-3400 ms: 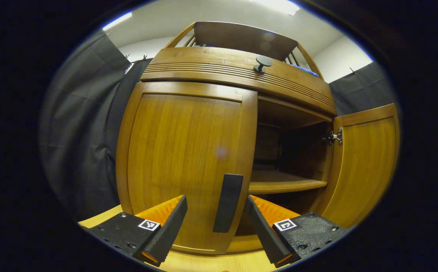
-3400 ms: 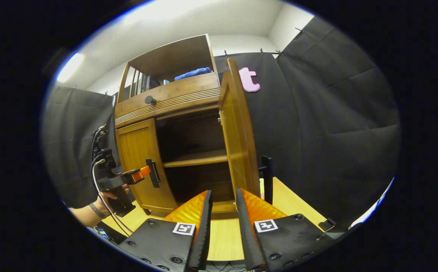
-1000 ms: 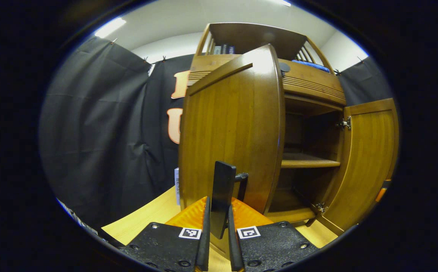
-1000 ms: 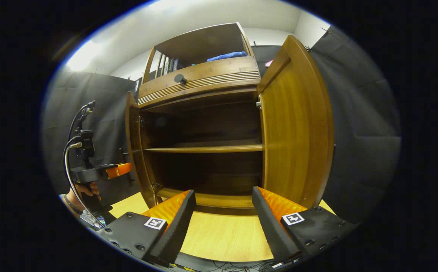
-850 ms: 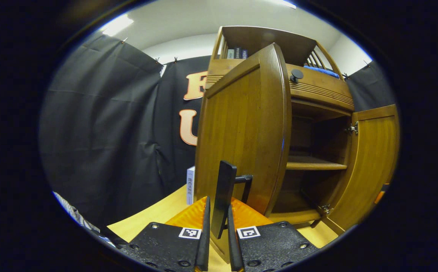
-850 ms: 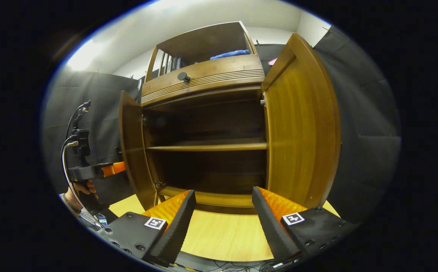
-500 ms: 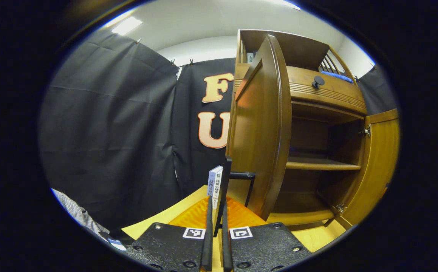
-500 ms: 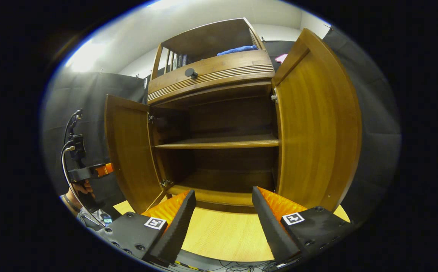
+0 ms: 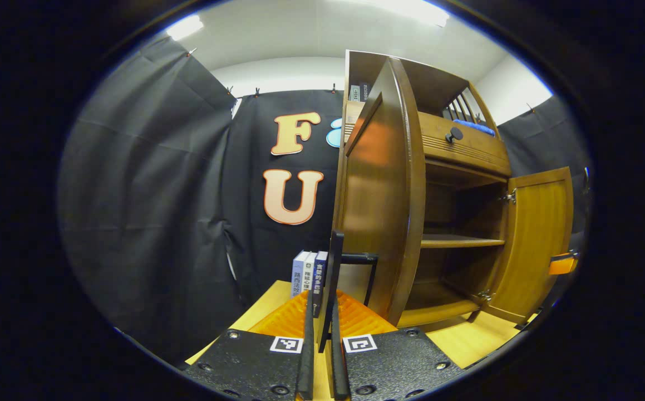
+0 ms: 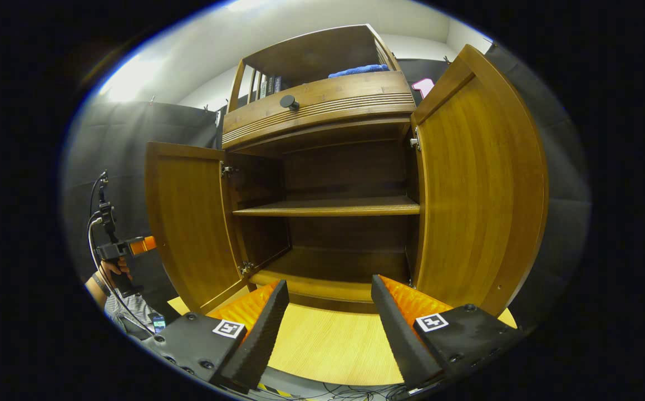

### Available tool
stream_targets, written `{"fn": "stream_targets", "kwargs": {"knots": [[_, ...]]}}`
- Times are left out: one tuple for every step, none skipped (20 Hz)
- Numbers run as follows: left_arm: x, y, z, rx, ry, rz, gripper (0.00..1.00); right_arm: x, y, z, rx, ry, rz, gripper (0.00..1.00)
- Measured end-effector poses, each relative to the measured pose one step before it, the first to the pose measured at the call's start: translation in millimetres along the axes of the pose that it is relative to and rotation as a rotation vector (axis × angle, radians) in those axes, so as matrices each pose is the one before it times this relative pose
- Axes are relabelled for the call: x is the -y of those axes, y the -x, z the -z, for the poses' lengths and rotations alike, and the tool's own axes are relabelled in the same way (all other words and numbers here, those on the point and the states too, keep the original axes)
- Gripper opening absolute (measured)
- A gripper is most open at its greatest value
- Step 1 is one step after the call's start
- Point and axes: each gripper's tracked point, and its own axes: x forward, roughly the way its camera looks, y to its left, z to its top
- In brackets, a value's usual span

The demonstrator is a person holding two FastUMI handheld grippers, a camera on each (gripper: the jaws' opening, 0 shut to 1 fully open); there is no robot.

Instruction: Open the right door of the double-door shoe cabinet with the right hand, and open the left door with the left hand.

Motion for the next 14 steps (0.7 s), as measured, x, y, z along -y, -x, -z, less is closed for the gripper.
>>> {"fn": "stream_targets", "kwargs": {"knots": [[-3.44,0.4,-1.32,-0.00073,0.01165,0.03514,0.13,1.9,0.41,0.14,-0.00154,0.00316,0.00869,1.0],[-7.1,-0.73,-1.63,0.00792,0.00746,0.02639,0.14,0.0,0.48,-1.14,0.00065,0.00132,0.00904,0.96],[-6.83,0.51,-1.92,0.01375,0.01712,0.02271,0.13,1.25,-0.21,-0.3,0.00134,-0.00232,0.00995,1.0],[-8.76,-0.35,-1.79,0.00946,0.03463,0.01453,0.13,0.53,0.8,0.51,-0.00122,-0.00471,0.00891,0.86],[-6.27,1.11,1.1,0.00157,0.04043,0.01958,0.14,0.68,0.78,0.57,-0.00299,-0.00459,0.00792,0.93],[-1.54,-1.18,0.55,-0.00365,0.02834,0.02205,0.14,1.46,1.52,-0.71,-0.00322,-0.00311,0.00894,1.0],[-0.99,0.5,-0.34,0.00084,-0.00179,0.01399,0.14,1.32,0.72,-0.75,-0.001,-0.00174,0.00837,1.0],[-1.8,-1.31,-2.07,0.00238,-0.0121,0.00951,0.14,0.54,0.53,-0.57,0.00089,0.00041,0.00805,1.0],[0.16,0.29,-0.01,-0.0013,-0.00622,0.00569,0.13,1.15,0.98,-0.86,0.00113,0.00292,0.00796,1.0],[-1.73,0.29,-0.38,-0.00141,0.00515,0.00223,0.13,0.05,0.84,-0.8,0.001,0.00165,0.00403,1.0],[0.49,0.92,2.37,0.00026,0.01934,0.00024,0.13,-0.68,0.12,0.06,0.00193,-0.00226,0.00015,0.96],[0.51,0.64,-0.15,0.00309,0.02,-0.00562,0.13,-1.2,0.81,1.08,-0.00116,-0.00205,-0.00248,0.96],[-1.3,-1.12,0.58,-0.00267,0.01159,-0.0102,0.14,0.03,-0.3,1.02,-0.00124,-0.00053,0.00036,0.96],[-0.53,0.15,0.27,-0.00575,0.00195,-0.01264,0.13,-0.31,0.37,0.14,0.00039,-0.00123,-0.00095,0.93]]}}
